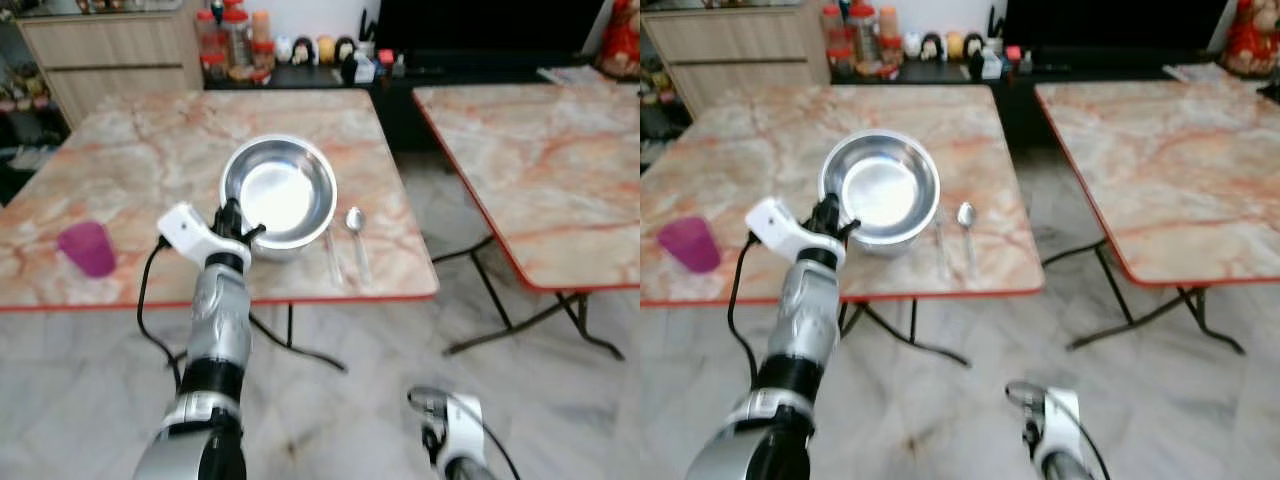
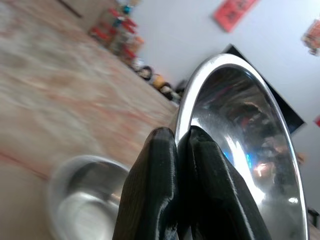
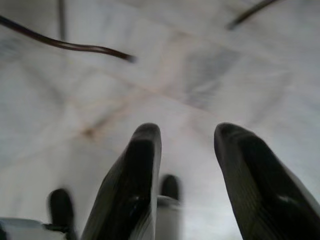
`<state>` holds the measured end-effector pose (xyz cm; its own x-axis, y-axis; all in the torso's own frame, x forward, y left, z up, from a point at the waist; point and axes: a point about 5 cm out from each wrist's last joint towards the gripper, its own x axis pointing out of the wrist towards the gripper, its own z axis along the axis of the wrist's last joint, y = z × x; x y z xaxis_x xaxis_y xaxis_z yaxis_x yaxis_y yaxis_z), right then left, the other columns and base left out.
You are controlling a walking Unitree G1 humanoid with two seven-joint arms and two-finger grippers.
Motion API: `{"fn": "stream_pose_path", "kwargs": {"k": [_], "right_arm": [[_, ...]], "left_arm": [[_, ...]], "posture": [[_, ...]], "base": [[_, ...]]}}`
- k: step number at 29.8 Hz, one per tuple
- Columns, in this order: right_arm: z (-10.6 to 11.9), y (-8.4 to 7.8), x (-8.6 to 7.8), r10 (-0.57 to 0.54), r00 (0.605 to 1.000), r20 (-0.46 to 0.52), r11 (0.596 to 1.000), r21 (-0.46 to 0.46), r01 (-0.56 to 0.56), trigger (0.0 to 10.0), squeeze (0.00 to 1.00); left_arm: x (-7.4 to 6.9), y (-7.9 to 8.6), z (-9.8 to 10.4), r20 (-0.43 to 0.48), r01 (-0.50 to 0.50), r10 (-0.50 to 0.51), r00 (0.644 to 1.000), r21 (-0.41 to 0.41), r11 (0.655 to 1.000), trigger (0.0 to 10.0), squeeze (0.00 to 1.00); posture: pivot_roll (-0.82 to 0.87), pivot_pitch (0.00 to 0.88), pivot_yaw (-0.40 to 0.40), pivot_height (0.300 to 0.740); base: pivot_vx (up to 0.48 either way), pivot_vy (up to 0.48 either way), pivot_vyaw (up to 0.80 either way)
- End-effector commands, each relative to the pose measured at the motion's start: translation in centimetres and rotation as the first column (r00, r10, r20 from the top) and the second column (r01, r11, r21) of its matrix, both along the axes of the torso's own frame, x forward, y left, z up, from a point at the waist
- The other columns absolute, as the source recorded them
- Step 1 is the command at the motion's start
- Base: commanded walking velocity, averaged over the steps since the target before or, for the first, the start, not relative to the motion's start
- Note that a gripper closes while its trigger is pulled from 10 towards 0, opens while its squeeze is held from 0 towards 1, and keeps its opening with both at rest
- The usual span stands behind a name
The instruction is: Setting the table
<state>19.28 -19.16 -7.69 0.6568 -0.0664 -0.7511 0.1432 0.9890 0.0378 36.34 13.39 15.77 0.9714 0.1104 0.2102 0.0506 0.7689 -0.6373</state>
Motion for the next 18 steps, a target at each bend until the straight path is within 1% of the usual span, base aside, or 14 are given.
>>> {"fn": "stream_pose_path", "kwargs": {"k": [1,7,13,18], "right_arm": [[0.24,-0.03,0.42,-0.002,1.000,0.015,1.000,-0.002,0.002,10.0,0.00],[0.27,-0.06,0.46,-0.008,1.000,0.019,1.000,0.001,0.008,10.0,0.00],[0.17,-0.06,0.26,-0.014,1.000,0.016,1.000,0.001,0.014,10.0,0.00],[0.05,0.00,0.03,-0.017,1.000,0.011,1.000,0.003,0.017,10.0,0.00]], "left_arm": [[0.22,-0.28,1.06,0.039,-0.002,0.003,0.999,-0.010,1.000,10.0,0.00],[0.28,-0.35,1.50,0.053,-0.003,0.004,0.999,-0.012,1.000,10.0,0.00],[0.10,-0.13,1.22,0.046,-0.011,0.012,0.999,-0.009,1.000,10.0,0.00],[-0.42,0.44,0.59,0.035,-0.026,0.026,0.999,0.009,1.000,10.0,0.00]], "posture": [[0.01,0.000,-0.021,0.740],[0.01,0.000,-0.024,0.740],[0.00,0.000,-0.021,0.740],[0.01,0.000,-0.021,0.740]], "base": [[0.000,-0.480,0.00],[0.000,-0.480,0.00],[0.000,-0.480,0.00],[0.000,-0.480,0.00]]}}
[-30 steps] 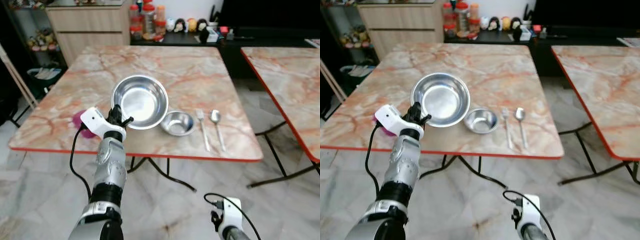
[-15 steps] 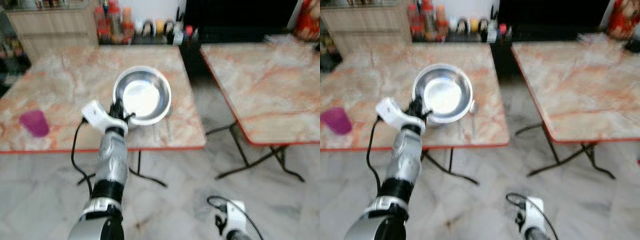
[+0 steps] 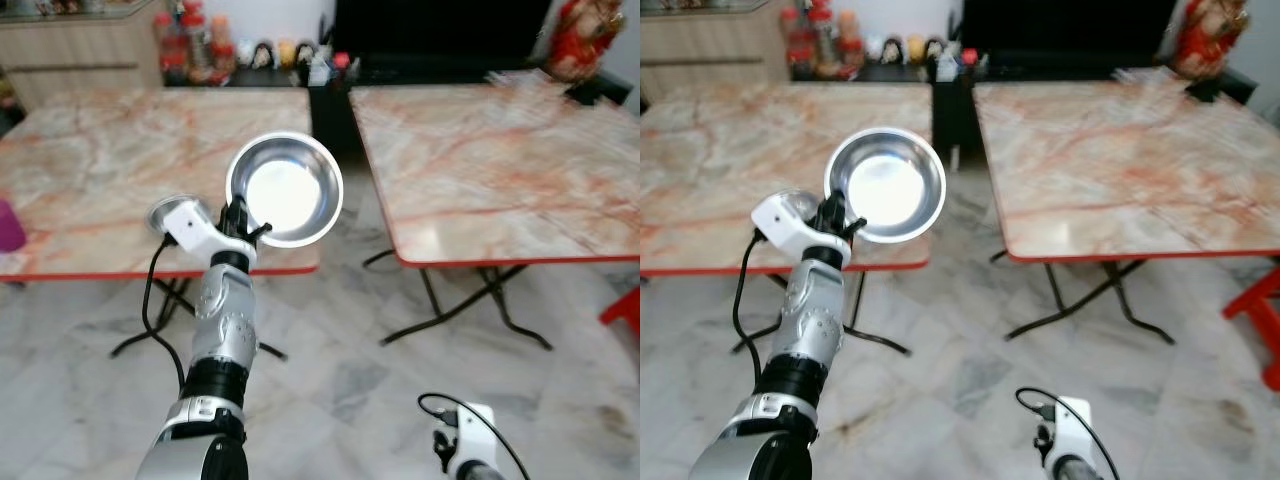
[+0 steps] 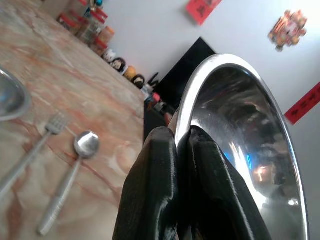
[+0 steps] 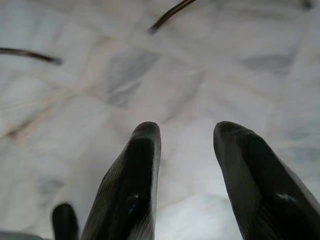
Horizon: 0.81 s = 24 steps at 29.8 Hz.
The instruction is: Setting the table
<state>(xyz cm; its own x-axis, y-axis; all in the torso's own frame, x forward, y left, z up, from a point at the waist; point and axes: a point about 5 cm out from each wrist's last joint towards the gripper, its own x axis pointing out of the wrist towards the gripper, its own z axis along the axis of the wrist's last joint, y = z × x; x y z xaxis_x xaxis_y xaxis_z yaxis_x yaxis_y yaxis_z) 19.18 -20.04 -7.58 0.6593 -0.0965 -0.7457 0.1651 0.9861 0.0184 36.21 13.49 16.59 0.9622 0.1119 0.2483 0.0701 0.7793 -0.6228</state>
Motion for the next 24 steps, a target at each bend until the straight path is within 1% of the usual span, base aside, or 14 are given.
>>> {"fn": "stream_pose_path", "kwargs": {"k": [1,5,8,9,11,15,16,17,18,19,20,21,22,24], "right_arm": [[-0.1,0.9,0.1,0.005,1.000,0.005,1.000,0.023,-0.005,10.0,0.00],[-0.1,0.9,0.1,0.008,1.000,0.004,1.000,0.023,-0.008,10.0,0.00],[-0.1,1.0,0.1,0.013,1.000,0.004,1.000,0.023,-0.013,10.0,0.00],[-0.1,1.0,0.1,0.013,1.000,0.004,1.000,0.023,-0.013,10.0,0.00],[-0.1,1.1,0.2,0.018,1.000,0.004,1.000,0.022,-0.018,10.0,0.00],[-0.1,1.1,0.2,0.018,1.000,0.004,1.000,0.022,-0.018,10.0,0.00],[-0.1,1.1,0.2,0.018,1.000,0.003,1.000,0.023,-0.018,10.0,0.00],[-0.1,1.2,0.2,0.018,1.000,0.003,1.000,0.023,-0.018,10.0,0.00],[-0.1,1.2,0.1,0.019,1.000,0.002,1.000,0.024,-0.019,10.0,0.00],[-0.1,1.2,0.1,0.019,1.000,0.002,1.000,0.024,-0.019,10.0,0.00],[-0.1,1.3,0.1,0.019,1.000,0.000,0.999,0.025,-0.019,10.0,0.00],[-0.2,1.4,0.1,0.020,1.000,-0.002,0.999,0.027,-0.020,10.0,0.00],[-0.2,1.4,0.0,0.020,1.000,-0.003,0.999,0.027,-0.020,10.0,0.00],[-0.2,1.5,0.0,0.020,1.000,-0.004,0.999,0.029,-0.020,10.0,0.00]], "left_arm": [[-0.6,0.7,-0.5,-0.010,-0.030,0.030,0.999,0.001,1.000,10.0,0.00],[-1.0,1.2,-1.0,-0.021,-0.047,0.047,0.999,0.011,0.999,10.0,0.00],[-1.7,1.8,-1.8,-0.041,-0.053,0.055,0.998,0.057,0.997,10.0,0.00],[-1.7,1.8,-1.8,-0.041,-0.053,0.055,0.998,0.057,0.997,10.0,0.00],[-2.9,2.7,-3.6,-0.100,-0.053,0.066,0.993,0.127,0.990,10.0,0.00],[-3.2,2.9,-4.0,-0.111,-0.055,0.071,0.991,0.143,0.988,10.0,0.00],[-3.9,3.6,-5.4,-0.157,-0.046,0.075,0.985,0.185,0.982,10.0,0.00],[-4.6,4.3,-6.9,-0.207,-0.037,0.084,0.975,0.223,0.974,10.0,0.00],[-5.4,5.2,-8.8,-0.276,-0.024,0.099,0.956,0.262,0.965,10.0,0.00],[-5.4,5.2,-8.8,-0.276,-0.024,0.099,0.956,0.262,0.965,10.0,0.00],[-6.2,6.0,-10.4,-0.338,-0.015,0.117,0.934,0.290,0.957,10.0,0.00],[-7.4,7.1,-13.0,-0.442,-0.007,0.151,0.884,0.310,0.951,10.0,0.00],[-7.8,7.4,-13.7,-0.474,-0.005,0.159,0.866,0.309,0.951,10.0,0.00],[-8.7,8.1,-15.2,-0.546,-0.003,0.187,0.817,0.320,0.947,10.0,0.00]], "posture": [[0.01,0.000,-0.020,0.740],[0.01,0.000,-0.023,0.740],[0.02,0.000,-0.025,0.740],[0.02,0.000,-0.025,0.740],[0.03,0.000,-0.027,0.740],[0.03,0.000,-0.027,0.740],[0.04,0.000,-0.024,0.740],[0.04,0.000,-0.024,0.740],[0.04,0.000,-0.025,0.740],[0.04,0.000,-0.025,0.740],[0.04,0.000,-0.024,0.740],[0.04,0.000,-0.022,0.740],[0.04,0.000,-0.022,0.740],[0.04,0.000,-0.022,0.740]], "base": [[0.000,-0.480,0.00],[0.000,-0.480,0.00],[0.000,-0.461,0.00],[0.000,-0.439,0.00],[0.000,0.000,0.00],[0.000,0.000,0.00],[0.000,0.000,0.00],[0.000,0.000,0.00],[0.000,0.000,0.00],[0.000,0.000,0.00],[0.000,0.000,0.00],[0.000,0.000,0.00],[0.000,0.000,0.00],[0.000,0.000,0.00]]}}
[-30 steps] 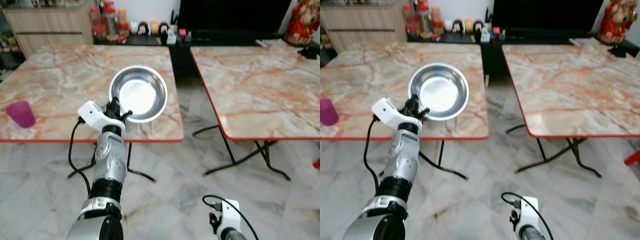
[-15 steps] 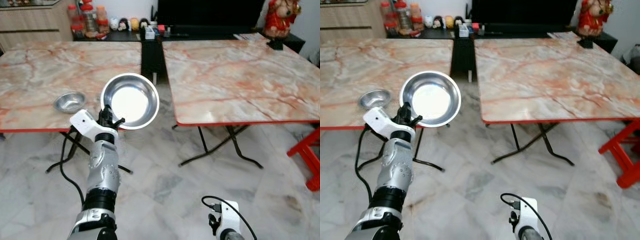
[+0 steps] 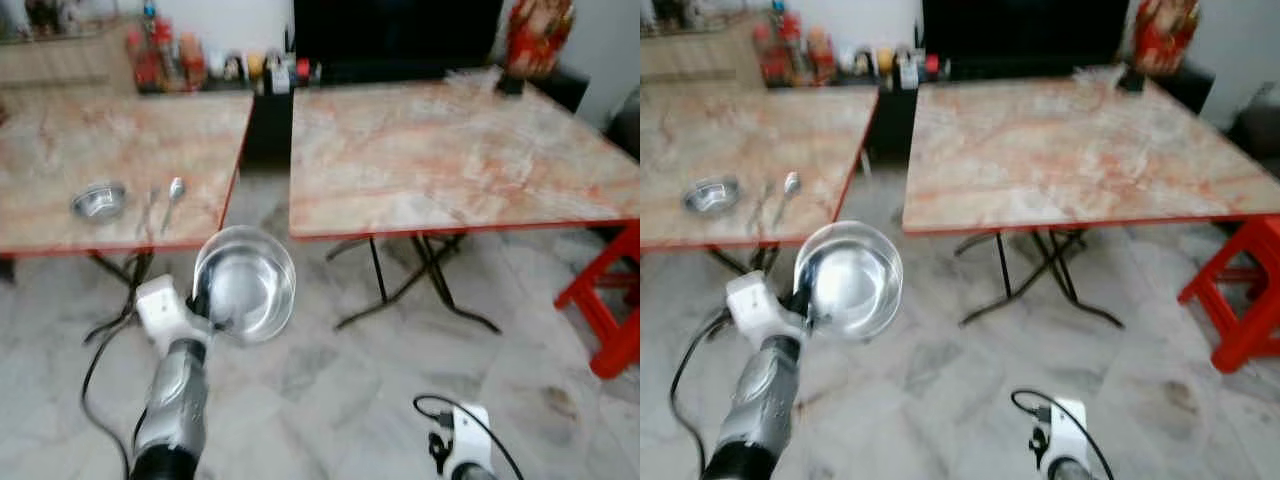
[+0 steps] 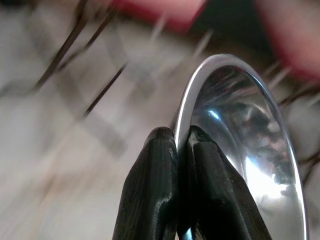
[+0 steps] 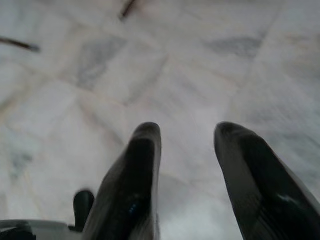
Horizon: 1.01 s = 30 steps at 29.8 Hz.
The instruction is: Setting the table
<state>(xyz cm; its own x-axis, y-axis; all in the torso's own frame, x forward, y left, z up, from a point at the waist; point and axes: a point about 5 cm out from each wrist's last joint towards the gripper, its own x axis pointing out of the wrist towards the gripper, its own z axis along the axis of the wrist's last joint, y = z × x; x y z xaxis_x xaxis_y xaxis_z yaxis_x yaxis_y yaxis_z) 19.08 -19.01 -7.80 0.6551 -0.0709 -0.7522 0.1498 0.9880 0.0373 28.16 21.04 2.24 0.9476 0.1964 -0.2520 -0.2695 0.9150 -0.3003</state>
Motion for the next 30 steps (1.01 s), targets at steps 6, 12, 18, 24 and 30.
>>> {"fn": "stream_pose_path", "kwargs": {"k": [6,12,18,24,30], "right_arm": [[0.0,0.7,0.1,0.009,1.000,0.000,1.000,0.013,-0.009,10.0,0.00],[0.0,0.6,0.1,-0.005,1.000,0.002,1.000,0.013,0.005,10.0,0.00],[-0.1,0.5,-0.1,-0.011,1.000,-0.002,1.000,0.011,0.011,10.0,0.00],[-0.2,0.4,-0.2,-0.017,1.000,-0.003,1.000,0.010,0.017,10.0,0.00],[-0.2,0.1,-0.4,-0.029,1.000,0.001,1.000,0.009,0.029,10.0,0.00]], "left_arm": [[-4.9,0.3,-6.7,-0.453,0.249,-0.151,0.879,0.163,0.955,10.0,0.00],[-8.7,1.1,-9.3,-0.624,0.275,-0.138,0.769,0.128,0.953,10.0,0.00],[-10.6,1.1,-10.4,-0.726,0.402,-0.179,0.664,0.144,0.904,10.0,0.00],[-10.8,1.0,-10.6,-0.740,0.397,-0.184,0.646,0.120,0.910,10.0,0.00],[-11.0,0.9,-10.7,-0.745,0.372,-0.166,0.646,0.118,0.921,10.0,0.00]], "posture": [[0.05,0.000,-0.021,0.740],[0.02,0.000,0.001,0.740],[0.02,0.000,0.001,0.740],[0.00,0.000,0.010,0.740],[-0.01,0.000,0.011,0.740]], "base": [[0.137,0.000,0.00],[0.411,0.000,0.00],[0.411,0.000,0.00],[0.414,0.000,0.00],[0.270,0.000,0.00]]}}
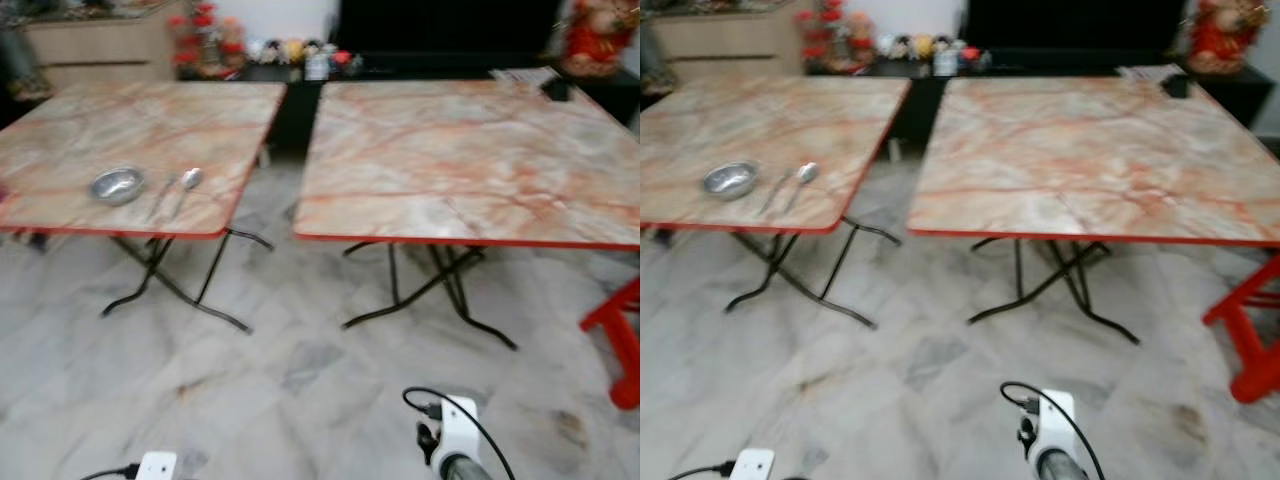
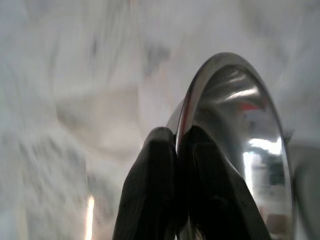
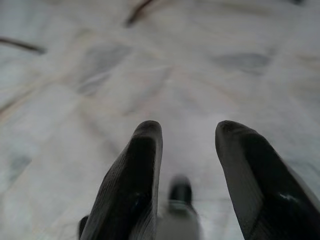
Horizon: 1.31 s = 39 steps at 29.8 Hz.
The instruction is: Setting the table
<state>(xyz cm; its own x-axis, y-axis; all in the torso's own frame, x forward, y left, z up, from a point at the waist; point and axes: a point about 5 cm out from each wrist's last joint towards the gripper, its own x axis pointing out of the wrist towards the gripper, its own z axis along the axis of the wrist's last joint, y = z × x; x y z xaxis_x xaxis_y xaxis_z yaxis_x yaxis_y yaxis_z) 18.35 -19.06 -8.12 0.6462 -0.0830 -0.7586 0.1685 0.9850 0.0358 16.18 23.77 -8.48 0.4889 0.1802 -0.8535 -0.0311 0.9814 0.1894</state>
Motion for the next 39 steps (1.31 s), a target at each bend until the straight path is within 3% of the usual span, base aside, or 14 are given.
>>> {"fn": "stream_pose_path", "kwargs": {"k": [1,8,11,12,16,18,19,23,25,28,30,32,35,39], "right_arm": [[0.1,0.1,0.3,-0.012,1.000,0.009,1.000,0.007,0.012,10.0,0.00],[0.0,-0.3,0.0,-0.014,1.000,-0.001,1.000,-0.001,0.014,10.0,0.00],[0.1,-0.3,0.2,-0.016,1.000,0.003,1.000,-0.001,0.016,10.0,0.00],[0.2,-0.3,0.3,-0.017,1.000,0.006,1.000,0.000,0.017,10.0,0.00],[0.2,-0.4,0.4,-0.020,1.000,0.010,1.000,0.000,0.020,10.0,0.00],[0.3,-0.4,0.4,-0.021,1.000,0.011,1.000,-0.001,0.021,10.0,0.00],[0.3,-0.4,0.5,-0.021,1.000,0.012,1.000,-0.002,0.021,10.0,0.00],[0.3,-0.4,0.5,-0.023,1.000,0.013,1.000,-0.002,0.023,10.0,0.00],[0.3,-0.4,0.5,-0.024,1.000,0.013,1.000,-0.002,0.024,10.0,0.00],[0.2,-0.4,0.4,-0.033,0.999,0.017,0.999,0.004,0.033,10.0,0.00],[0.2,-0.3,0.3,-0.037,0.999,0.019,0.999,0.009,0.037,10.0,0.00],[0.2,-0.2,0.3,-0.037,0.999,0.018,0.999,0.012,0.036,10.0,0.00],[0.2,-0.2,0.3,-0.032,0.999,0.015,0.999,0.009,0.032,10.0,0.00],[0.2,-0.3,0.2,-0.024,1.000,0.012,1.000,-0.004,0.024,10.0,0.00]], "left_arm": [[1.1,-1.8,0.1,0.042,0.003,0.000,0.999,-0.076,0.997,10.0,0.00],[1.2,-1.6,0.2,0.061,-0.055,0.060,0.996,-0.076,0.996,10.0,0.00],[1.3,-1.2,0.4,0.104,-0.160,0.173,0.979,-0.120,0.980,10.0,0.00],[1.6,-0.6,0.7,0.145,-0.290,0.318,0.937,-0.186,0.939,10.0,0.00],[1.8,0.0,0.9,0.168,-0.413,0.464,0.870,-0.265,0.871,10.0,0.00],[2.0,0.3,1.1,0.168,-0.501,0.581,0.796,-0.355,0.789,10.0,0.00],[2.2,0.4,1.2,0.161,-0.549,0.653,0.740,-0.417,0.724,10.0,0.00],[2.4,0.4,1.3,0.152,-0.580,0.706,0.692,-0.465,0.669,10.0,0.00],[2.4,0.4,1.3,0.154,-0.582,0.712,0.685,-0.473,0.662,10.0,0.00],[2.9,0.3,1.5,0.152,-0.615,0.773,0.615,-0.521,0.592,10.0,0.00],[3.1,0.3,1.6,0.151,-0.623,0.792,0.592,-0.539,0.568,10.0,0.00],[3.3,0.1,1.7,0.152,-0.616,0.788,0.596,-0.543,0.571,10.0,0.00],[3.9,-0.7,1.8,0.165,-0.576,0.740,0.652,-0.527,0.625,10.0,0.00],[3.9,-1.0,1.7,0.161,-0.570,0.726,0.669,-0.516,0.640,10.0,0.00]], "posture": [[-0.01,0.000,0.009,0.740],[0.00,0.000,-0.003,0.740],[0.00,0.000,-0.006,0.740],[0.00,0.000,-0.005,0.740],[0.00,0.000,-0.008,0.740],[0.00,0.000,-0.011,0.740],[0.00,0.000,-0.011,0.740],[0.00,0.000,-0.011,0.740],[0.00,0.000,-0.011,0.740],[-0.01,0.000,0.001,0.740],[-0.01,0.000,0.000,0.740],[-0.01,0.000,-0.001,0.740],[-0.01,0.000,-0.001,0.740],[-0.02,0.000,0.002,0.740]], "base": [[0.000,0.000,0.00],[0.000,0.000,0.00],[0.000,0.000,0.00],[0.000,0.000,0.00],[0.000,0.000,0.00],[0.000,0.000,0.00],[0.000,0.000,0.00],[0.000,0.000,0.00],[0.000,0.000,0.00],[0.000,0.000,0.00],[0.000,0.000,0.00],[0.000,0.000,0.00],[0.180,0.000,0.00],[0.290,0.000,0.00]]}}
